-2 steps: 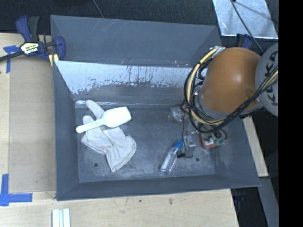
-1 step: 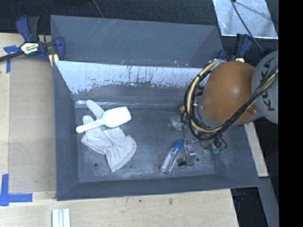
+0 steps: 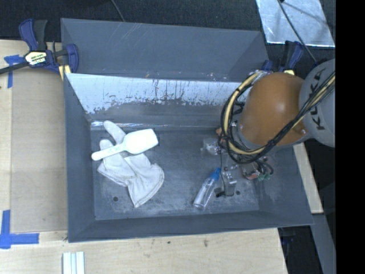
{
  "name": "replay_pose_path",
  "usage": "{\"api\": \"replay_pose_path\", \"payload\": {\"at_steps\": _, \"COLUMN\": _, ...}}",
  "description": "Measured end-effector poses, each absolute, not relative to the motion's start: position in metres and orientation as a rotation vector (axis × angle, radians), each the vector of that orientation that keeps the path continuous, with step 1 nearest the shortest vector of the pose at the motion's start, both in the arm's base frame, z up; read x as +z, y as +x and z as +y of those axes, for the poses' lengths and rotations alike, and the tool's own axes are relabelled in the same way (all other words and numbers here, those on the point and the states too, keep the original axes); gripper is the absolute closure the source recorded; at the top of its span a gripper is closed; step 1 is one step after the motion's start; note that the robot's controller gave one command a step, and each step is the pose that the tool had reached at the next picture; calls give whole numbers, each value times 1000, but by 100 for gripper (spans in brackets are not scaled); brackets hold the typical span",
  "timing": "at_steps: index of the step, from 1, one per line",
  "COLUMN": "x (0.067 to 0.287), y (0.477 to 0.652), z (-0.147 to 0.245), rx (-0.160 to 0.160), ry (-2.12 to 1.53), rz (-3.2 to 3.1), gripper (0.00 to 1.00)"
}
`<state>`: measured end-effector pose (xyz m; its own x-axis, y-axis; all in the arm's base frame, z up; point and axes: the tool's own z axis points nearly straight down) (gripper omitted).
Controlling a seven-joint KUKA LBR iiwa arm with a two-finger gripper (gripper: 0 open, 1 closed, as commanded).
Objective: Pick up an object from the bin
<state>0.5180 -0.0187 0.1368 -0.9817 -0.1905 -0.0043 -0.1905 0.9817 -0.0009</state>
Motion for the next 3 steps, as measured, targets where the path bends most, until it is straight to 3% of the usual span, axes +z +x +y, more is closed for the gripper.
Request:
{"api": "replay_pose_path", "payload": {"at_steps": 1, "x": 92, "y": 492, "z": -31, "rx": 0, "ry": -253, "rz": 3129, "gripper": 100}}
{"api": "replay_pose_path", "payload": {"at_steps": 2, "x": 92, "y": 492, "z": -31, "rx": 0, "ry": -253, "rz": 3129, "gripper": 100}}
{"api": "replay_pose_path", "payload": {"at_steps": 3, "x": 234, "y": 505, "z": -23, "rx": -1, "ry": -256, "rz": 3127, "gripper": 100}}
